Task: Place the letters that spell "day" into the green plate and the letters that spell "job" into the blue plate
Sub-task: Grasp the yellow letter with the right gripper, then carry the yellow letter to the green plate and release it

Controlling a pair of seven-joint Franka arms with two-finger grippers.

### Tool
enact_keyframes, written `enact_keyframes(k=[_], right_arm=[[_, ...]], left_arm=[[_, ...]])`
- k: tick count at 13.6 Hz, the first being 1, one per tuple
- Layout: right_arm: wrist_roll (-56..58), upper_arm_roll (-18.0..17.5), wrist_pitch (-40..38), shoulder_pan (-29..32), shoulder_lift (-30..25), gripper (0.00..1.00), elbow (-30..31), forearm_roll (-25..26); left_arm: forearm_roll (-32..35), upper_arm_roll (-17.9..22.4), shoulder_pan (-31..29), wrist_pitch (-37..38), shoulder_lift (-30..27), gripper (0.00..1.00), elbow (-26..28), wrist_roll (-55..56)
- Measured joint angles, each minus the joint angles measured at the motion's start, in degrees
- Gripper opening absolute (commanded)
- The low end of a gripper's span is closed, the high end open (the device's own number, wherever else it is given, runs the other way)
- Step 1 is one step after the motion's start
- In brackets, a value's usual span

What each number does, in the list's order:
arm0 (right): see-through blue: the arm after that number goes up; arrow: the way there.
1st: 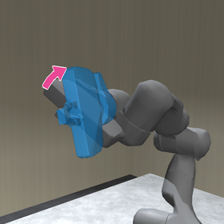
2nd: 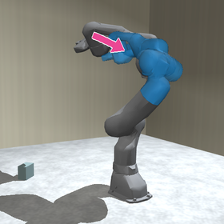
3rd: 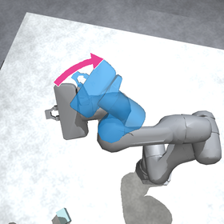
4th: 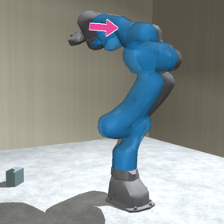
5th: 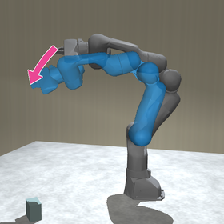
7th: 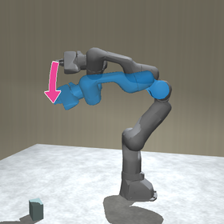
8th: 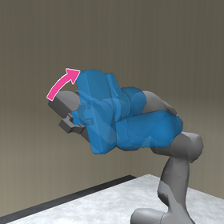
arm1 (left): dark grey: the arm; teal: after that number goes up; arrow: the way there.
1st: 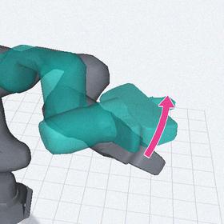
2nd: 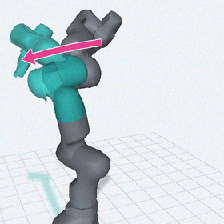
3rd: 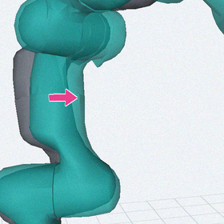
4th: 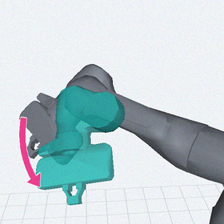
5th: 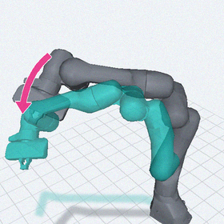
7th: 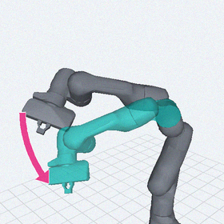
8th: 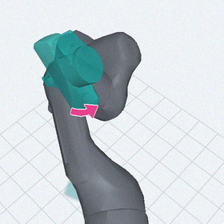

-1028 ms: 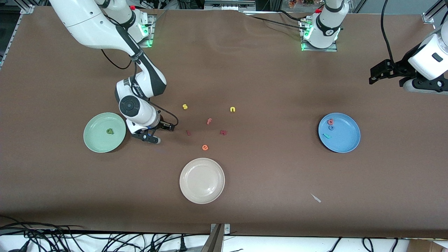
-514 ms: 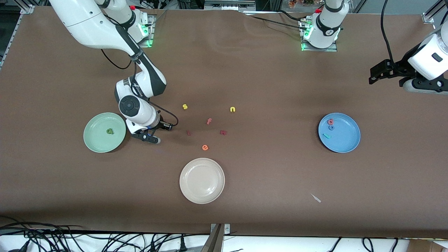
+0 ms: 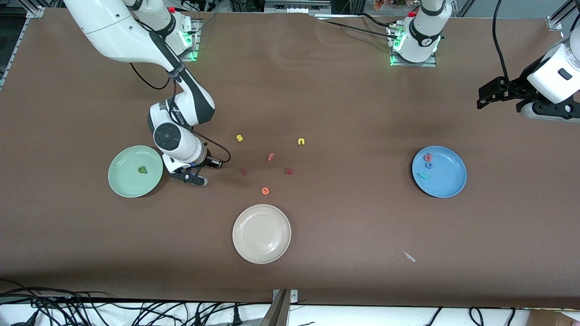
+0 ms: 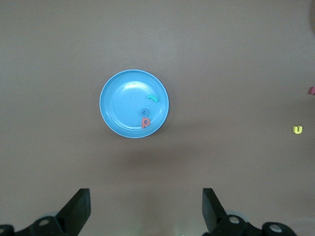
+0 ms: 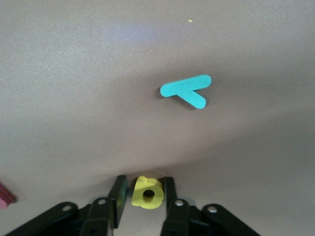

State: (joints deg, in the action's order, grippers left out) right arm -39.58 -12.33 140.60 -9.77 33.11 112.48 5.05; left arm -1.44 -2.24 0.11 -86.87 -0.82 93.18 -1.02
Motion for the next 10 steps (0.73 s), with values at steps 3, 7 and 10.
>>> enact_keyframes(k=[3,7,10], right_arm=[[0.13,0.01,-0.09,0.0,-0.04,0.24,0.02,0.02],[0.75,0.01,-0.14,0.0,-0.08,0.17,0.02,0.04],[1.39,0.0,-0.25,-0.03,-0.06,0.16,-0.16,0.04]], left_arm=[[0.0,0.0,0.0,0.22,0.0,1.0,-0.01,0.0],[0.0,0.0,0.01,0.45,0.01,1.0,-0.01,0.0],[0.0,-0.03,0.06,0.47,0.01,1.0,-0.02,0.0]])
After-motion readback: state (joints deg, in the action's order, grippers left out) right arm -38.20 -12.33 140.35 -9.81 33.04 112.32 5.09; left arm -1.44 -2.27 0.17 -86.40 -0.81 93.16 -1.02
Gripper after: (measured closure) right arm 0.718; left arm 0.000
